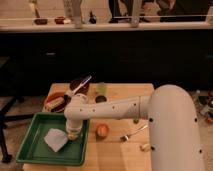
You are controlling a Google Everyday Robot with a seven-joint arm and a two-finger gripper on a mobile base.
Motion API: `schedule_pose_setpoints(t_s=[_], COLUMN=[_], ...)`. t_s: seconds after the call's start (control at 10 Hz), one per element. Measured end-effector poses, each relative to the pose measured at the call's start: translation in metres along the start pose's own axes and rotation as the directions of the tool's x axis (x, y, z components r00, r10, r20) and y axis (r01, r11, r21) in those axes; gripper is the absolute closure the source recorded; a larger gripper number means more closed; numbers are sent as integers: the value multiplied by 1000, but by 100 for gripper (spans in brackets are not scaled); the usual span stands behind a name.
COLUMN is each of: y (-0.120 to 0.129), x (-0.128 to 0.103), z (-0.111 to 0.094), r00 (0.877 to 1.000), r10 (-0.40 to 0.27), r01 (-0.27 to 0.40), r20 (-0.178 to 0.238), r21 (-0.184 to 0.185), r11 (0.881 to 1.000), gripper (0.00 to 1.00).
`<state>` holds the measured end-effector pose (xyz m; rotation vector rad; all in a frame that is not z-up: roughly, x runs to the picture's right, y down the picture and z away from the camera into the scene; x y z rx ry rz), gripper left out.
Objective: Wipe tray with towel
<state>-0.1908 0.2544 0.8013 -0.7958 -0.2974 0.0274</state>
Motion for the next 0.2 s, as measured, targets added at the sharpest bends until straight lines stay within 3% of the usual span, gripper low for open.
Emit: schedule_pose_setpoints(t_s=[0.2], y=[-4], x=[0], z=[-2], r00=[1000], r10=[7], r01=[-7], r20=[3], r21=[6], r11=[1000], gripper=[100])
